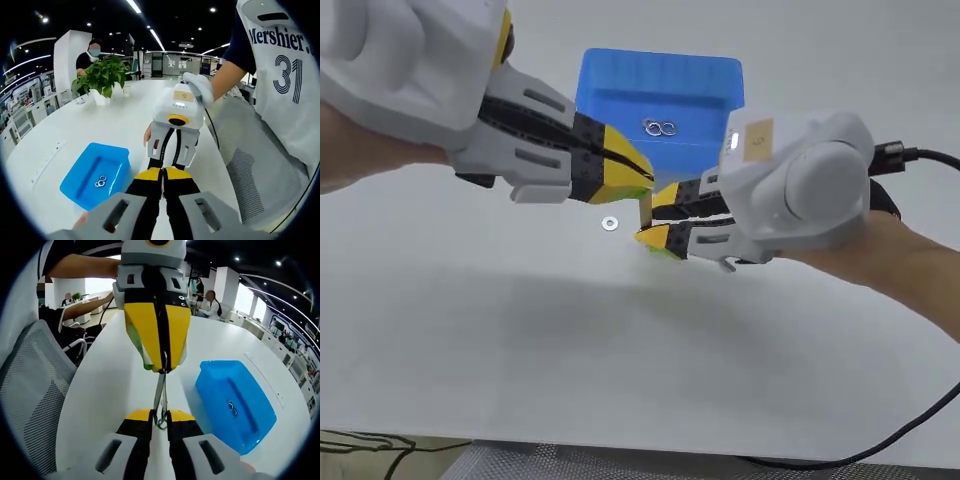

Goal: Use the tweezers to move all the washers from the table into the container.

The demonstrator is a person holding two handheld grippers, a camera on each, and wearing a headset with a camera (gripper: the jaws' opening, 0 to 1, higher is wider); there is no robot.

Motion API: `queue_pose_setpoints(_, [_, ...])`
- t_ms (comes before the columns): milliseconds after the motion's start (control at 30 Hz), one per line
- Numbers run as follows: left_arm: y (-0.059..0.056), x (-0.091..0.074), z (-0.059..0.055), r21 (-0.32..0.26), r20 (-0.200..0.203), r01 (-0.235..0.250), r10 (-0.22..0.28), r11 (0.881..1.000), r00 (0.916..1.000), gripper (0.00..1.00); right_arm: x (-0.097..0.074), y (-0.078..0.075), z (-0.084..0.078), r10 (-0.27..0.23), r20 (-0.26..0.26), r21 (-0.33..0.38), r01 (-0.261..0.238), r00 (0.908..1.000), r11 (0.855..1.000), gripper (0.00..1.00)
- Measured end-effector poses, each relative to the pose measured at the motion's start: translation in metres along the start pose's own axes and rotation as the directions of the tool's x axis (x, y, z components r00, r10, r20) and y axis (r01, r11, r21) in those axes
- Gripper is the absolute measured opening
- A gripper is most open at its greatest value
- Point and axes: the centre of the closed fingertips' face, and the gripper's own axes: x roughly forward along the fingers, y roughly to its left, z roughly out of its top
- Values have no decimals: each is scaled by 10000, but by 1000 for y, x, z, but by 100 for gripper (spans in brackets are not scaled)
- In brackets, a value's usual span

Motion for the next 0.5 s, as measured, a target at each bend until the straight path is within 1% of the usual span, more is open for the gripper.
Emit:
queue_pose_setpoints(133, [-2,0,-1,-76,19,85,-85,9999,10000,5,2,1,-3,37,-132,31,-37,9999,10000,13])
queue_pose_setpoints(300, [-1,-2,-2,-163,37,92,-91,9998,10000,5,1,3,-2,37,116,338,-41,9999,9994,11])
queue_pose_setpoints(333, [-1,-2,-2,-201,43,99,-98,9997,9999,5,1,4,-2,48,169,485,-56,9998,9988,11])
queue_pose_setpoints(500, [-1,-2,-2,-175,21,113,-113,9998,9999,5,0,4,-1,14,185,503,-23,9998,9987,11])
